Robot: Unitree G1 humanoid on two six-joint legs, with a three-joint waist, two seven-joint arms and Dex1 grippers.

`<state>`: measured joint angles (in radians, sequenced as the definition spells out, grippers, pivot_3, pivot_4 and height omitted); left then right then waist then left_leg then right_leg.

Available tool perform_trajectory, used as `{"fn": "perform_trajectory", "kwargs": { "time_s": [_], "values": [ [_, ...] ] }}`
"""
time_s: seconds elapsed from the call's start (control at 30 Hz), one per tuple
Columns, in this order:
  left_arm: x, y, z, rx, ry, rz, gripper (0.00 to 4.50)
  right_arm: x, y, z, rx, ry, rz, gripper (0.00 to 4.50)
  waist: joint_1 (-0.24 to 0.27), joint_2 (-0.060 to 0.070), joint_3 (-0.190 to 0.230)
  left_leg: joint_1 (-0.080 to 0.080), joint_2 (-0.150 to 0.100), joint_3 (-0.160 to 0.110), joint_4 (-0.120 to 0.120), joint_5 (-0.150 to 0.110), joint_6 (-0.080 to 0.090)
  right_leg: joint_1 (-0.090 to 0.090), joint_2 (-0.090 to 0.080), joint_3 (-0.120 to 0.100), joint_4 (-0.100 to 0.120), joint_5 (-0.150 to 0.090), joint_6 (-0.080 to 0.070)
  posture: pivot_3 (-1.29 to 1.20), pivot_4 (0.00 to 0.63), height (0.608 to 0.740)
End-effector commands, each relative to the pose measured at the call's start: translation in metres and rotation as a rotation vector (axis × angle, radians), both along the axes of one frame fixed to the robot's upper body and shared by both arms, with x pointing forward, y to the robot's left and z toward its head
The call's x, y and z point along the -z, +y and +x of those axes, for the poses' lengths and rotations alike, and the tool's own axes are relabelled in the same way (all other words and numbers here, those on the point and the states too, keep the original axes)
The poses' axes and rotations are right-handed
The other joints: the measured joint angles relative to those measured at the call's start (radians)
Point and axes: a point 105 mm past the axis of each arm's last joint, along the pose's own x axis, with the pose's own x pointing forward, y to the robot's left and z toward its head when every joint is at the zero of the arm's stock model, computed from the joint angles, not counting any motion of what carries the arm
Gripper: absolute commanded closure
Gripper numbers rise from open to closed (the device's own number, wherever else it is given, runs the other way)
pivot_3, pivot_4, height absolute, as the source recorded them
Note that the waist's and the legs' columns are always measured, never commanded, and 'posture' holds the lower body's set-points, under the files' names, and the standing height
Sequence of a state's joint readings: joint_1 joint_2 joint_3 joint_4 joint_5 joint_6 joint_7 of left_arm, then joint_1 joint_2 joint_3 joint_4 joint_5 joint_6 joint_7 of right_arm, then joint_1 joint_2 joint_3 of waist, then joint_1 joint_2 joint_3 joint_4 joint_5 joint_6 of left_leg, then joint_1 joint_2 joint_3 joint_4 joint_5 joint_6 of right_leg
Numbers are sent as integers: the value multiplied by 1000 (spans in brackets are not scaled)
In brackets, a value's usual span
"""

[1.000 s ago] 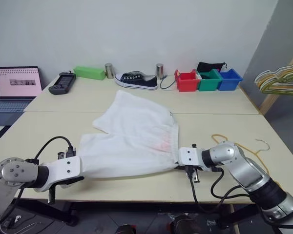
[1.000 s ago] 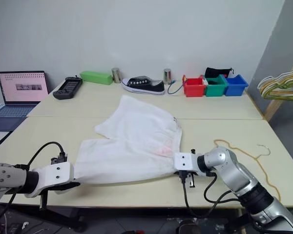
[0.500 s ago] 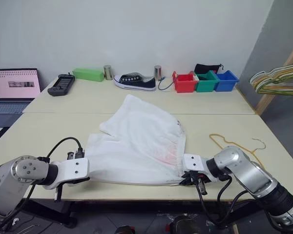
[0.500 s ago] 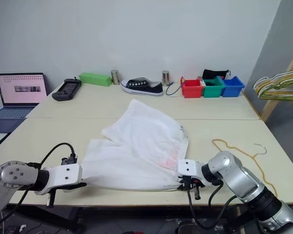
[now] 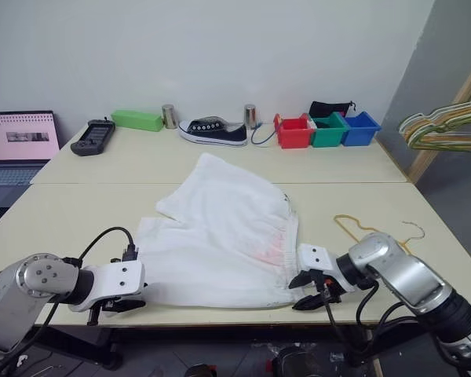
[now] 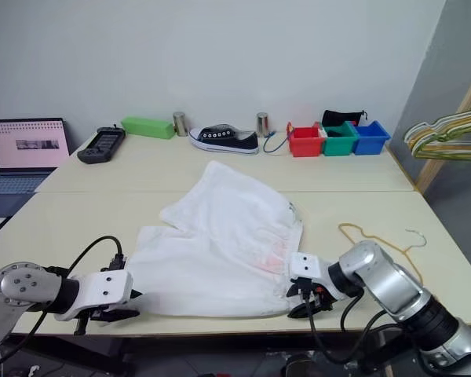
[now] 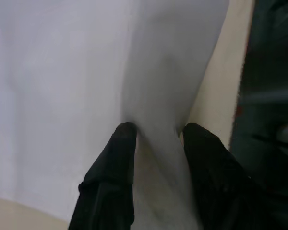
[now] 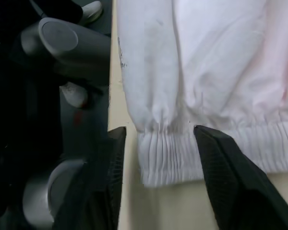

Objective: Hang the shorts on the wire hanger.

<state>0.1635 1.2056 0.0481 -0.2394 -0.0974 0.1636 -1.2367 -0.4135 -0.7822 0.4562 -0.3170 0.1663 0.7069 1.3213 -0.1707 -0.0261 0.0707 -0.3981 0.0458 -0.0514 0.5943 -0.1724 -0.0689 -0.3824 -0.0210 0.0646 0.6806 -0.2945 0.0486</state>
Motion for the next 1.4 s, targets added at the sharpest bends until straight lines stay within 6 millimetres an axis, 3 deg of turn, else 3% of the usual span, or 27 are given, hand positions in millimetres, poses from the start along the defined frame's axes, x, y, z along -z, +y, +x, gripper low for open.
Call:
{"fn": "perform_trajectory", "kwargs": {
  "time_s": [0.03,0.2,0.33,0.43,0.57,0.73,0.97,1.17,1.4],
  "values": [
    [-30,-14,2,48,-14,-58,1968,-32,0,1,-18,-50,53,1210,-1,0,0,0,0,0,0,0,0,0,0,0,0,0,0,-140,0,740],
    [-51,-41,5,122,-11,-153,798,-49,-10,8,89,-81,74,0,-2,0,0,0,0,0,0,0,0,0,0,0,0,0,0,-170,0,740],
    [-68,-81,25,140,-86,-347,37,-50,-27,26,273,-128,65,0,-15,0,0,0,0,0,0,0,0,1,0,0,0,0,0,-208,0,740],
    [-83,-122,52,96,-177,-544,37,-45,-54,46,462,-173,28,0,-26,0,-1,0,0,0,1,0,0,3,0,0,-1,0,1,-246,1,740],
    [-87,-161,67,103,-212,-660,37,-43,-99,71,735,-246,-26,0,-51,-1,-1,-2,-1,0,8,0,0,10,1,2,-1,3,5,-295,9,740],
    [-75,-202,78,156,-202,-712,37,-34,-164,66,957,-239,-138,0,-97,-1,-1,-2,-3,1,9,-1,1,11,1,6,-1,3,7,-324,13,740],
    [-73,-222,81,196,-207,-734,37,-20,-209,60,1097,-208,-218,0,-196,-1,-1,0,-3,1,9,-1,1,12,2,7,-1,2,6,-363,14,740],
    [-72,-228,80,210,-203,-743,37,-13,-205,63,1098,-181,-195,0,-268,-1,-1,3,-4,0,9,-1,1,15,2,7,-1,2,6,-363,12,740],
    [-74,-231,79,219,-204,-743,37,1,-212,74,1120,-188,-223,0,-296,-1,-1,6,-5,-2,8,-1,1,19,2,7,-2,2,6,-345,18,740]
  ]
}}
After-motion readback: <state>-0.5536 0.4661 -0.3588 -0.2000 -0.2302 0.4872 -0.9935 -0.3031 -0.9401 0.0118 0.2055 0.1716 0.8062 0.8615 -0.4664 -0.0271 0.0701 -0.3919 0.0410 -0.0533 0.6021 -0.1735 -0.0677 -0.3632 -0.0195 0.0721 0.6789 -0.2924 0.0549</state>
